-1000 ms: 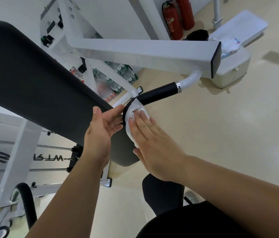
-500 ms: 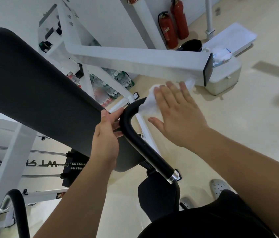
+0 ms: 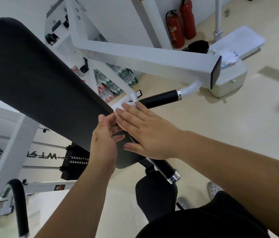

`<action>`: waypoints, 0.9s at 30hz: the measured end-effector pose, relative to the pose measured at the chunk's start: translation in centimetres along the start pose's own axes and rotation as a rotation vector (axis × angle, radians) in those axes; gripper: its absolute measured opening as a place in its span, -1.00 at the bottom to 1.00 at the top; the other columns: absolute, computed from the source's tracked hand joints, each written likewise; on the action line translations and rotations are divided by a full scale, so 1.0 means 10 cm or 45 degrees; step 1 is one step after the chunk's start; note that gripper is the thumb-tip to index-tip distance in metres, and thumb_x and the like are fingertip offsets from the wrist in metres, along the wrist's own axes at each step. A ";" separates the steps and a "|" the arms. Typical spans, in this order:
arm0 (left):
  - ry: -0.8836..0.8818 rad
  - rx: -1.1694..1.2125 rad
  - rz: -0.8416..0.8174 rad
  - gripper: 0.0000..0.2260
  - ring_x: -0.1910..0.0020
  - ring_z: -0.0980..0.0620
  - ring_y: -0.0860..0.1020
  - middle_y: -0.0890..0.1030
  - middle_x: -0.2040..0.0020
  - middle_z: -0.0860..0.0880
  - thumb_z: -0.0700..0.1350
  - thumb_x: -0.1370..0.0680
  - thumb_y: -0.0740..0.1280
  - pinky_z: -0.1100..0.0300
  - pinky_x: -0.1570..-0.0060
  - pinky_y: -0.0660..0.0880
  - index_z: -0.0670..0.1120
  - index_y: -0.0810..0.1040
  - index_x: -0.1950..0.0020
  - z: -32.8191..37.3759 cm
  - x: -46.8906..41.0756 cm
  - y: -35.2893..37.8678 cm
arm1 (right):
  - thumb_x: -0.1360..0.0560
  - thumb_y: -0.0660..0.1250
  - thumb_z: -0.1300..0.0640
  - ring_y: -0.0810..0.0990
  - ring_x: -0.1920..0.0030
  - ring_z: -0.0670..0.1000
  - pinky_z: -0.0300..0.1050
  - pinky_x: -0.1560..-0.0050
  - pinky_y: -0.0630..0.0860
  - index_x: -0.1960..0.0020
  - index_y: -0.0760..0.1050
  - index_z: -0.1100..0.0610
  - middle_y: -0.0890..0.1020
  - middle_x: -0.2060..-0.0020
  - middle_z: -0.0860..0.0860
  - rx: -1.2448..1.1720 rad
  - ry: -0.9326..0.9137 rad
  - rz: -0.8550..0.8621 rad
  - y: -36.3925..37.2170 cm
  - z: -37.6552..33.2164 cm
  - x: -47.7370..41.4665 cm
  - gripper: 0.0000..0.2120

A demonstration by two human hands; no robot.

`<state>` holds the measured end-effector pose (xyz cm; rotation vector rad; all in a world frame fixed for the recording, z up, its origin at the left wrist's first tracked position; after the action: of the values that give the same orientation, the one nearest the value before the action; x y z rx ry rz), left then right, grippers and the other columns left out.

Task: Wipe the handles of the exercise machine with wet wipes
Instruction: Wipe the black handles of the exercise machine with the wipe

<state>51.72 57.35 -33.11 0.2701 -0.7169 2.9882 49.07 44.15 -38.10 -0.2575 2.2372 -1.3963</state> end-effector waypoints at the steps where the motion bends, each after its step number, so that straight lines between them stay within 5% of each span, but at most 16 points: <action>1: 0.003 -0.007 -0.002 -0.52 -0.15 0.07 0.65 0.71 -0.10 0.06 0.18 -0.70 -0.08 -0.04 -0.19 0.55 0.10 0.63 -0.16 -0.02 0.03 -0.01 | -0.64 -0.09 -0.29 -0.27 -0.61 0.12 0.12 -0.60 -0.20 -0.61 -0.12 0.21 -0.13 -0.62 0.14 -0.044 -0.034 -0.055 0.04 -0.05 0.11 -0.24; 5: 0.018 -0.049 -0.051 -0.53 -0.12 0.07 0.65 0.71 -0.10 0.05 0.13 -0.71 -0.10 0.03 -0.13 0.56 0.07 0.58 -0.25 -0.14 0.15 0.02 | -0.64 -0.04 -0.28 -0.42 -0.57 0.07 0.05 -0.59 -0.20 -0.60 -0.28 0.19 -0.34 -0.58 0.12 -0.210 -0.044 -0.208 0.19 -0.24 0.62 -0.21; 12: -0.011 0.095 -0.041 -0.52 -0.11 -0.10 0.65 0.71 -0.13 -0.03 0.08 -0.72 -0.13 -0.09 -0.10 0.55 0.07 0.56 -0.30 -0.32 0.26 0.06 | -0.63 0.02 -0.28 -0.34 -0.60 0.09 0.16 -0.58 0.00 -0.61 -0.29 0.15 -0.33 -0.59 0.15 -0.447 -0.002 -0.372 0.31 -0.29 1.42 -0.19; 18: 0.033 0.086 0.031 -0.58 -0.11 0.01 0.65 0.67 -0.19 0.06 0.11 -0.69 -0.06 -0.05 -0.13 0.57 0.10 0.52 -0.33 -0.32 0.32 0.05 | -0.61 -0.03 -0.33 -0.49 -0.54 0.03 -0.05 -0.55 -0.34 -0.59 -0.36 0.14 -0.46 -0.53 0.11 -0.299 0.013 -0.296 0.18 -0.27 0.72 -0.16; 22: 0.244 -0.012 0.249 -0.63 -0.09 0.07 0.62 0.63 -0.17 0.10 0.06 -0.67 0.03 0.00 -0.10 0.59 0.04 0.53 -0.33 -0.27 0.43 -0.06 | -0.59 -0.13 -0.36 -0.42 -0.56 0.13 0.11 -0.59 -0.19 -0.60 -0.25 0.22 -0.35 -0.57 0.16 -0.151 0.061 -0.172 0.12 -0.26 0.25 -0.15; 25: 0.368 0.062 0.298 -0.64 -0.12 -0.01 0.63 0.63 -0.16 0.06 0.06 -0.64 0.11 -0.01 -0.12 0.59 -0.03 0.55 -0.30 -0.31 0.54 -0.09 | -0.62 0.05 -0.19 -0.41 -0.57 0.13 0.13 -0.60 -0.12 -0.60 -0.26 0.23 -0.34 -0.58 0.17 -0.194 0.118 -0.124 0.13 -0.28 0.20 -0.20; 27: 0.454 0.060 0.217 -0.63 -0.19 -0.05 0.61 0.62 -0.21 0.01 0.02 -0.64 0.11 -0.01 -0.17 0.57 -0.08 0.53 -0.34 -0.34 0.59 -0.05 | -0.57 0.20 0.07 -0.36 -0.59 0.06 0.12 -0.60 -0.06 -0.59 -0.34 0.21 -0.34 -0.59 0.13 -0.516 0.170 -0.098 0.10 -0.33 0.24 -0.15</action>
<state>45.48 59.37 -34.79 -0.3319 -0.6576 3.0850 45.50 46.22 -38.48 -0.3988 2.6363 -1.0085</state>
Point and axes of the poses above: each hand's wrist, its own x-axis away from the middle knuckle, its own y-axis out of the palm, z = x × y, the point moved 3 cm from there along -x, towards the middle knuckle
